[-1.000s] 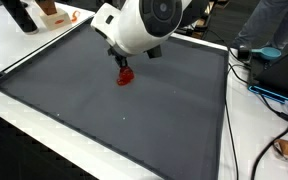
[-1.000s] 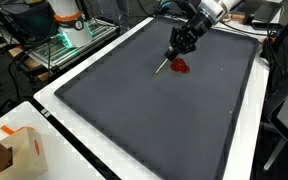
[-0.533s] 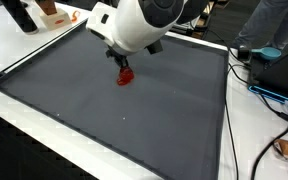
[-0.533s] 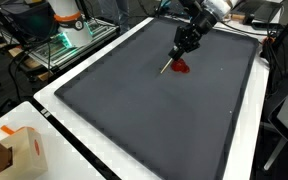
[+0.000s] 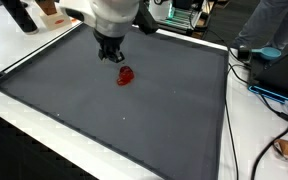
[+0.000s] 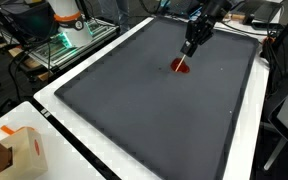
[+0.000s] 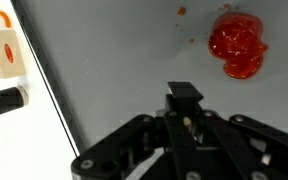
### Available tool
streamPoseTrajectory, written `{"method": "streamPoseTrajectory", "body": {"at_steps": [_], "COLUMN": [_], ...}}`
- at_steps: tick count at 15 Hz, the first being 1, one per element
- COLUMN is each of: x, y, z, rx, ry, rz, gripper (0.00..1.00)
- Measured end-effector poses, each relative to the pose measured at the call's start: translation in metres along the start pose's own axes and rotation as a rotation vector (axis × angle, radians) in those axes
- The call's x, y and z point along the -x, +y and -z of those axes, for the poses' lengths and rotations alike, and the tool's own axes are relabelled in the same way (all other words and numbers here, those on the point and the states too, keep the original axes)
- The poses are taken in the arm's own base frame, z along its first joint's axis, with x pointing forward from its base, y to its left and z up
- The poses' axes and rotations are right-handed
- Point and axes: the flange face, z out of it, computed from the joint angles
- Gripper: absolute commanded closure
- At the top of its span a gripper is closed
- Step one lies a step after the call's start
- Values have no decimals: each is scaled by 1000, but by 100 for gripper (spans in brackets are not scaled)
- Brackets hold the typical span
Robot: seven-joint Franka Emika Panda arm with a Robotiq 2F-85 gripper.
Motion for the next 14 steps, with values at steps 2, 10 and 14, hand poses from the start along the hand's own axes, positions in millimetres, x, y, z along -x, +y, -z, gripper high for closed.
{"method": "streamPoseTrajectory", "body": {"at_steps": [2,10,14], "x": [-5,-13,-11], "y": [14,63,73], "z": [14,43,46], "rx": [-78,-326,-398], "ry": [-19,-110,-136], "rz": [38,172,223], "gripper": [97,97,97]}}
